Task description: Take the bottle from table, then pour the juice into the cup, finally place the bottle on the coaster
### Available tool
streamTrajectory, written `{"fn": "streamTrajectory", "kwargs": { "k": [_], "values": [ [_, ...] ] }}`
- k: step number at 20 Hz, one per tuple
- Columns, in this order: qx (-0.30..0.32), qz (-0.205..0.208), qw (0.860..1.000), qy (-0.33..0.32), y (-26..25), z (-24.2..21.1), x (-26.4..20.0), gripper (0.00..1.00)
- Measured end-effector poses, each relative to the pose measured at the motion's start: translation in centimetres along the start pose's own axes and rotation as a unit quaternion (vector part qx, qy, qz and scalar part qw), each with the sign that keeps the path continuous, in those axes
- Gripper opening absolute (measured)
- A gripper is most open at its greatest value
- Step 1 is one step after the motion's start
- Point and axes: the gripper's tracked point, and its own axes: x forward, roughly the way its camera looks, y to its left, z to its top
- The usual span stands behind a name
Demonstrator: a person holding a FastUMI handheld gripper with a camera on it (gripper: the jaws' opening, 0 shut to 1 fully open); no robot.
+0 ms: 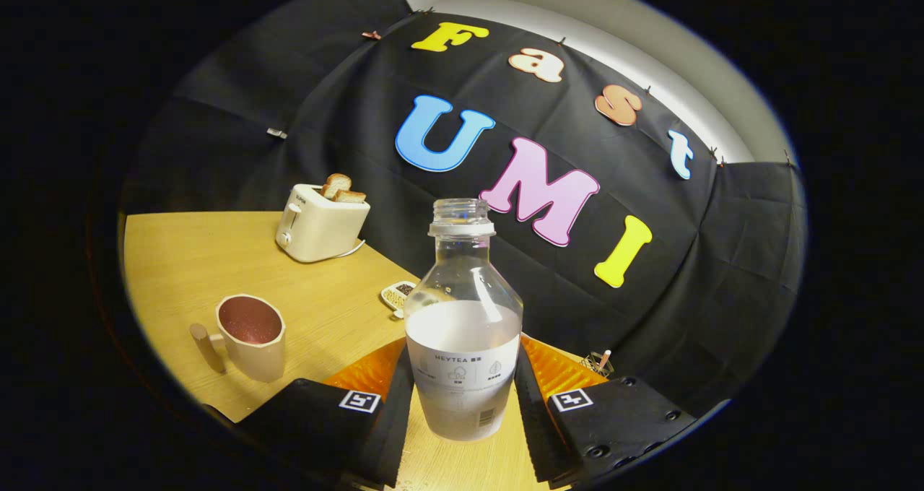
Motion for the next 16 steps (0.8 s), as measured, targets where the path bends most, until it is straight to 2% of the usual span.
{"fn": "streamTrajectory", "kwargs": {
  "k": [8, 16],
  "values": [
    [-0.122, 0.009, 0.993, -0.005, 2.3, 1.0, 0.9, 0.70],
    [-0.232, 0.006, 0.973, 0.000, 4.0, -0.4, 1.7, 0.70]
  ]
}}
